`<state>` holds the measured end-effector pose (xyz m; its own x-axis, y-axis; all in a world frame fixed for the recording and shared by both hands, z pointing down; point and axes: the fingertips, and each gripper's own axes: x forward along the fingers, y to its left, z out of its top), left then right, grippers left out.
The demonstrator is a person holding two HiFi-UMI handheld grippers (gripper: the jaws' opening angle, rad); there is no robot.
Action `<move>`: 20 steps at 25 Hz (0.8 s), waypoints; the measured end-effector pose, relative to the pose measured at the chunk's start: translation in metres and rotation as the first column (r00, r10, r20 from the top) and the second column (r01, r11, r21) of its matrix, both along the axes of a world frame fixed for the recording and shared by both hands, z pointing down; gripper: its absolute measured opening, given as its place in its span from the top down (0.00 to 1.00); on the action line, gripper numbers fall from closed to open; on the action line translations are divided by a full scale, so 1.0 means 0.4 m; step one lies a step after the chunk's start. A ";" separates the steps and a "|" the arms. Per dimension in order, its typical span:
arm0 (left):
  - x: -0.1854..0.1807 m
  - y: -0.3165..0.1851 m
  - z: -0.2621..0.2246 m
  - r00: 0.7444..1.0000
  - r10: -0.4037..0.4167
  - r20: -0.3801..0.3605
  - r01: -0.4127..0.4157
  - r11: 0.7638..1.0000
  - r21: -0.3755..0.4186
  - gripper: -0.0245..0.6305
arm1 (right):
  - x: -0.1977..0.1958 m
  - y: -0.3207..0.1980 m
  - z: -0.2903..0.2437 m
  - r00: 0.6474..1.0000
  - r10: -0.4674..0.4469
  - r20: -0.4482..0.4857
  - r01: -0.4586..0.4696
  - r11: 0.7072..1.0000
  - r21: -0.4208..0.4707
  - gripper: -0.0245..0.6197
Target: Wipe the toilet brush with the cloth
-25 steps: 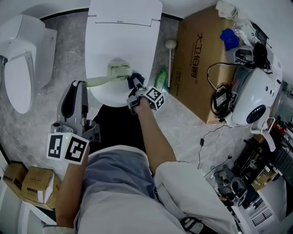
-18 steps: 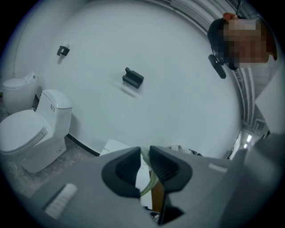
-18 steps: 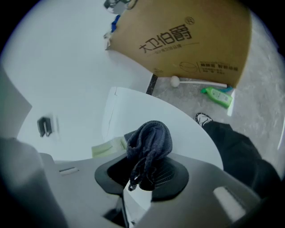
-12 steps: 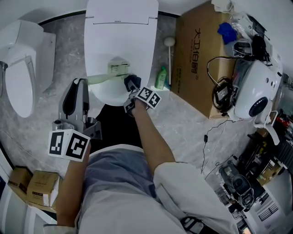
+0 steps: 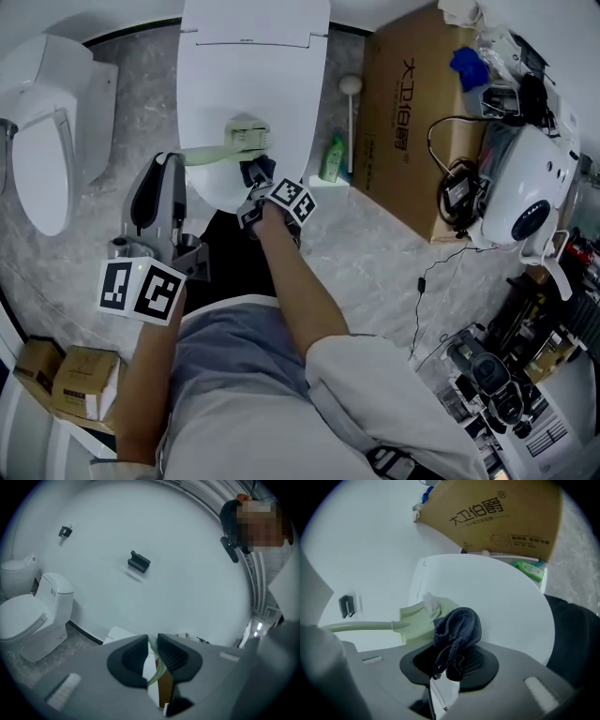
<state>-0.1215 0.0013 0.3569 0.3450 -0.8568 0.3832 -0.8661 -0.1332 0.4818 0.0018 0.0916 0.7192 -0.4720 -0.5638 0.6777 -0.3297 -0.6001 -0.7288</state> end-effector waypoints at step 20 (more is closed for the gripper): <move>0.003 -0.010 -0.001 1.000 0.014 -0.007 -0.014 1.000 0.010 0.96 | -0.158 -0.016 -0.008 0.980 0.112 0.163 -0.107 0.994 -0.037 0.82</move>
<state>-0.1204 -0.0025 0.3563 0.3594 -0.8558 0.3722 -0.8607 -0.1498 0.4866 -0.0615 0.0854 0.7161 -0.5148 -0.6002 0.6122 -0.1377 -0.6469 -0.7500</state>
